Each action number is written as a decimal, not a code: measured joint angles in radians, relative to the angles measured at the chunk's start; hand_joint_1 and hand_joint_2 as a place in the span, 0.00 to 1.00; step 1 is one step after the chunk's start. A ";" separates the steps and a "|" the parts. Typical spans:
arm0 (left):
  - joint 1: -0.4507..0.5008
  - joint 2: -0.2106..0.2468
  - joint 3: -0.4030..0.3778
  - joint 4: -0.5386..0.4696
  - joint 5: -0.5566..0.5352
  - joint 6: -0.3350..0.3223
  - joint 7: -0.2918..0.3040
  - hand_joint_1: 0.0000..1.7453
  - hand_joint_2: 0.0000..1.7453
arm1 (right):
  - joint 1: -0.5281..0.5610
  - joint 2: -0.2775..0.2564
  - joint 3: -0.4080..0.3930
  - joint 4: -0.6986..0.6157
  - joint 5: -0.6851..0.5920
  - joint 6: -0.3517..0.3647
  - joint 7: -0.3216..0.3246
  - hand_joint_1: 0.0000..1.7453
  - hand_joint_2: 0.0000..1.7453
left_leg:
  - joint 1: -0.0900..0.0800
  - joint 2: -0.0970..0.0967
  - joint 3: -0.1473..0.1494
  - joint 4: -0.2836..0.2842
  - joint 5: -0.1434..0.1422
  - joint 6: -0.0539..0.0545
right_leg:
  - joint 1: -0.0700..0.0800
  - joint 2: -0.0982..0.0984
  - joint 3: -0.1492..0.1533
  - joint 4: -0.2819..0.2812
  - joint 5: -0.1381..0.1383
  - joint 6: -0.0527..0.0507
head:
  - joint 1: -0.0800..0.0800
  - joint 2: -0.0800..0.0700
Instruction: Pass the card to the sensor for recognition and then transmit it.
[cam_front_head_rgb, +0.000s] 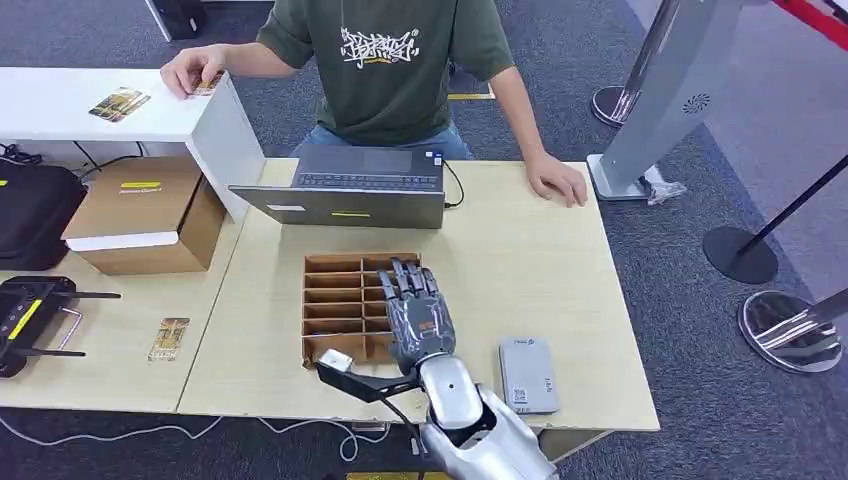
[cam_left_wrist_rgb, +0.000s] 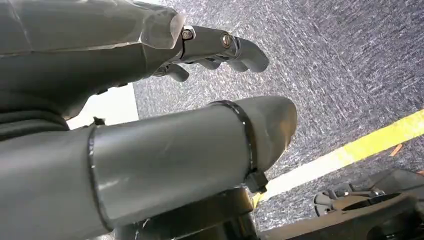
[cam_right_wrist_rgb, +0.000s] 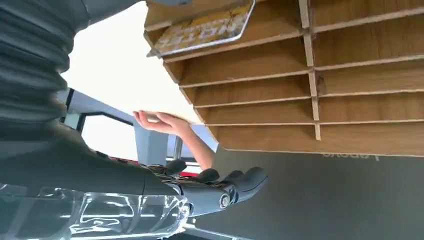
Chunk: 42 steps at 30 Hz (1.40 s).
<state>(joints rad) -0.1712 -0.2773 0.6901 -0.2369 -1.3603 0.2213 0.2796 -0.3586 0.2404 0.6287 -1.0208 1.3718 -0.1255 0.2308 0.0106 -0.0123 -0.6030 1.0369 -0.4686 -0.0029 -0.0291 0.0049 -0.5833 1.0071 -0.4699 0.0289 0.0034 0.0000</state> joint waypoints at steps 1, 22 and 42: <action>0.000 0.001 0.000 0.000 0.002 0.000 0.000 0.00 0.00 | 0.002 0.000 0.000 -0.002 0.000 0.001 0.000 0.00 1.00 | 0.000 0.000 0.000 0.000 0.000 0.000 | 0.000 0.000 0.000 0.000 0.000 0.000 | 0.000 0.000; 0.005 0.003 -0.007 0.000 0.050 0.021 0.000 0.00 0.00 | 0.004 0.006 0.000 -0.005 -0.035 0.027 -0.029 0.00 1.00 | 0.000 0.000 0.000 0.000 0.000 0.000 | 0.000 0.000 0.000 0.000 0.000 0.000 | 0.000 0.000; 0.007 0.003 -0.019 0.000 0.050 0.020 -0.001 0.00 0.00 | 0.004 0.010 0.000 0.034 -0.055 0.038 -0.011 0.00 1.00 | 0.000 0.000 0.000 0.000 0.000 0.000 | 0.000 0.000 0.000 0.000 0.000 0.000 | 0.000 0.000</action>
<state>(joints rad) -0.1638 -0.2743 0.6710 -0.2369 -1.3100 0.2411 0.2789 -0.3542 0.2506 0.6287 -0.9873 1.3169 -0.0877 0.2201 0.0106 -0.0125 -0.6032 1.0368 -0.4686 -0.0029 -0.0290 0.0048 -0.5833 1.0071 -0.4699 0.0289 0.0034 0.0000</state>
